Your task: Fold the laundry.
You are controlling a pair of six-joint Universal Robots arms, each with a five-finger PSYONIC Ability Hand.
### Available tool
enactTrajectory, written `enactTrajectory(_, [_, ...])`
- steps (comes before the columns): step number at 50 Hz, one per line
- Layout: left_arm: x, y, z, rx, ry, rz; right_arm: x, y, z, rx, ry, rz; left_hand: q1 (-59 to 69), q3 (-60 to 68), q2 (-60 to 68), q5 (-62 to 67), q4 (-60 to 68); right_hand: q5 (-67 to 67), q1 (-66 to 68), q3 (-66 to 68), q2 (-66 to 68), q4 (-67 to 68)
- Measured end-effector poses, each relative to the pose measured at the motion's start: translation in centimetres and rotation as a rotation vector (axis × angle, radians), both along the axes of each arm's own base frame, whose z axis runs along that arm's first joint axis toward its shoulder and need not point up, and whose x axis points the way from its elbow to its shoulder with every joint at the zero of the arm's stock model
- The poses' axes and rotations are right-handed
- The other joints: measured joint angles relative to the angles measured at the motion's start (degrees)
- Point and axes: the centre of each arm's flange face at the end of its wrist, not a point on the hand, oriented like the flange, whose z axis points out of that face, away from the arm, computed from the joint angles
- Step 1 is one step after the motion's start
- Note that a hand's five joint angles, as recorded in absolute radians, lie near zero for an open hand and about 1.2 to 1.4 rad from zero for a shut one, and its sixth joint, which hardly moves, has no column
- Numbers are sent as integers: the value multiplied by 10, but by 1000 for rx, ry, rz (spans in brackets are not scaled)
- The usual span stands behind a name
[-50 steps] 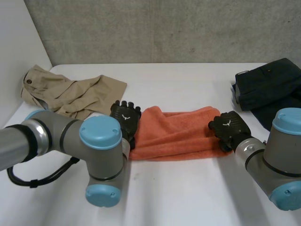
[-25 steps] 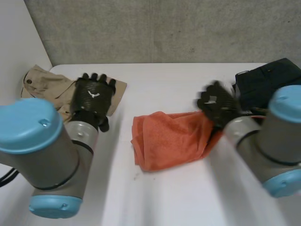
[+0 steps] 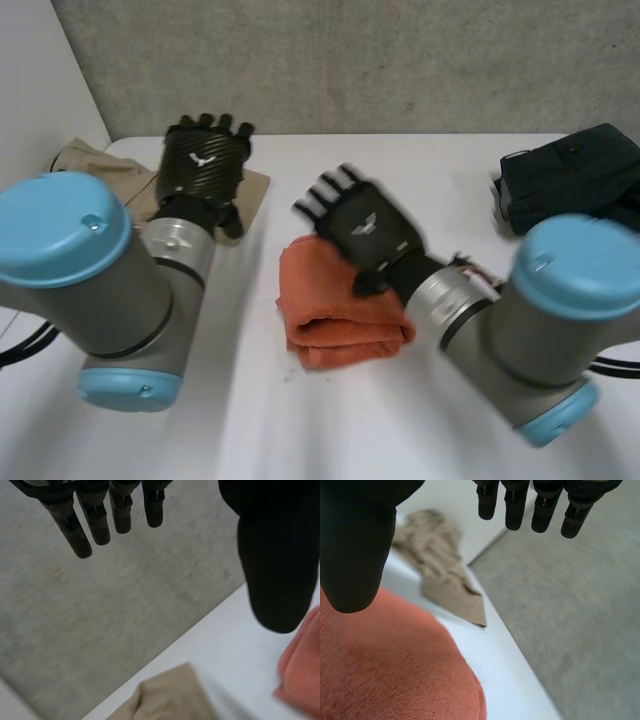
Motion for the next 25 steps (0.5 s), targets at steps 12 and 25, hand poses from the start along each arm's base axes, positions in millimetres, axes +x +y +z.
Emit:
enactTrajectory(12, [-61,38,-54,234,17,-230,-41,-61,-6,544,-151,-241,0,0,0,0,0,0,0,0,0,0])
enactTrajectory(25, [-35,41,-114,451,-212,-22,-31,-80,-66,658,48,-254,0,0,0,0,0,0,0,0,0,0])
